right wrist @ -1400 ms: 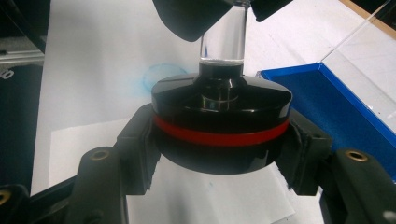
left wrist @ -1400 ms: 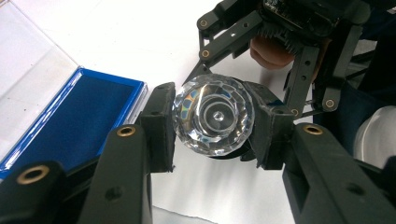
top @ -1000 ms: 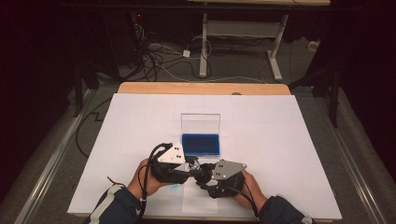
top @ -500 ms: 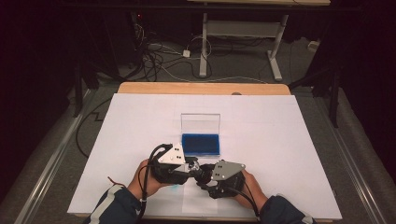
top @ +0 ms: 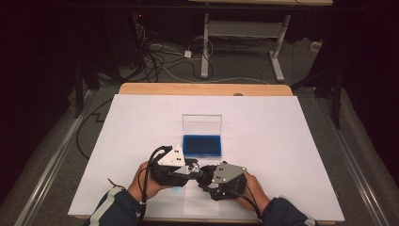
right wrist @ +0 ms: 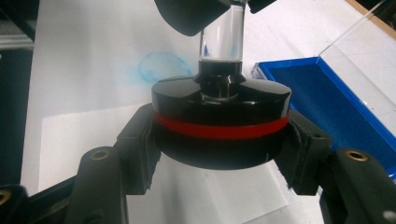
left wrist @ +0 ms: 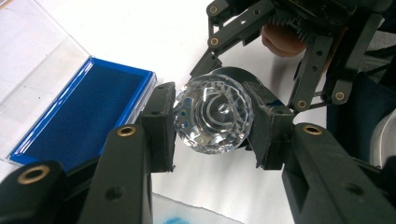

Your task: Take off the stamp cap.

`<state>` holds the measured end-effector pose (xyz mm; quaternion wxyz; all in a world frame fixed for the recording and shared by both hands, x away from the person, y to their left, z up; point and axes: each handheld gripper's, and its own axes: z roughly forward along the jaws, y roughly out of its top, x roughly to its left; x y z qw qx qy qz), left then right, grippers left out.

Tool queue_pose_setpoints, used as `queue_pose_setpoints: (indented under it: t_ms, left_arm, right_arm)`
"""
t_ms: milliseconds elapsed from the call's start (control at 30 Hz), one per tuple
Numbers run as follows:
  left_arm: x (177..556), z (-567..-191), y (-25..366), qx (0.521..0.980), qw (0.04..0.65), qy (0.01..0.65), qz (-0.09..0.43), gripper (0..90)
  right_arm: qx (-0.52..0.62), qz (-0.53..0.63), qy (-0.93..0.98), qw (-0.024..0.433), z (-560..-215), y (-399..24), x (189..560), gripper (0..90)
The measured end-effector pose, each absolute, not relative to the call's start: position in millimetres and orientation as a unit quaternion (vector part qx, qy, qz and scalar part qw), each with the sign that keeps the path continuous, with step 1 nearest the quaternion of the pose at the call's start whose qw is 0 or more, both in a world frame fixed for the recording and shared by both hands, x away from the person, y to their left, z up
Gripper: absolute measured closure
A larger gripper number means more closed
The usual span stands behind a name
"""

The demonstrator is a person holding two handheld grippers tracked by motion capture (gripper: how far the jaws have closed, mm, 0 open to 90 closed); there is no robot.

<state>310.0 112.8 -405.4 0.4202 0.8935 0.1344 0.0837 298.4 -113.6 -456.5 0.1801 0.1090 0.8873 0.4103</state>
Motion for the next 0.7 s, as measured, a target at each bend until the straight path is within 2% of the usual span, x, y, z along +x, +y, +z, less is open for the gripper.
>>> queue_pose_setpoints:
  t_ms: [400, 467, 533, 567, 700]
  left_arm:
    - [309, -405, 111, 0.893, 0.414, 0.148, 0.098, 55.2]
    - [311, -398, 123, 0.868, 0.452, 0.175, 0.102, 55.2]
    - [310, -385, 141, 0.856, 0.459, 0.192, 0.142, 55.2]
    - [310, -384, 148, 0.85, 0.472, 0.191, 0.132, 55.2]
    - [308, -384, 155, 0.849, 0.473, 0.194, 0.135, 55.1]
  right_arm:
    - [0.113, 0.401, 0.886, 0.204, -457, -112, 297, 39.3]
    - [0.119, 0.367, 0.894, 0.23, -461, -111, 297, 39.4]
    - [0.131, 0.371, 0.895, 0.21, -470, -118, 301, 39.4]
    - [0.132, 0.38, 0.893, 0.201, -467, -121, 301, 39.3]
    - [0.141, 0.409, 0.875, 0.215, -449, -126, 303, 39.3]
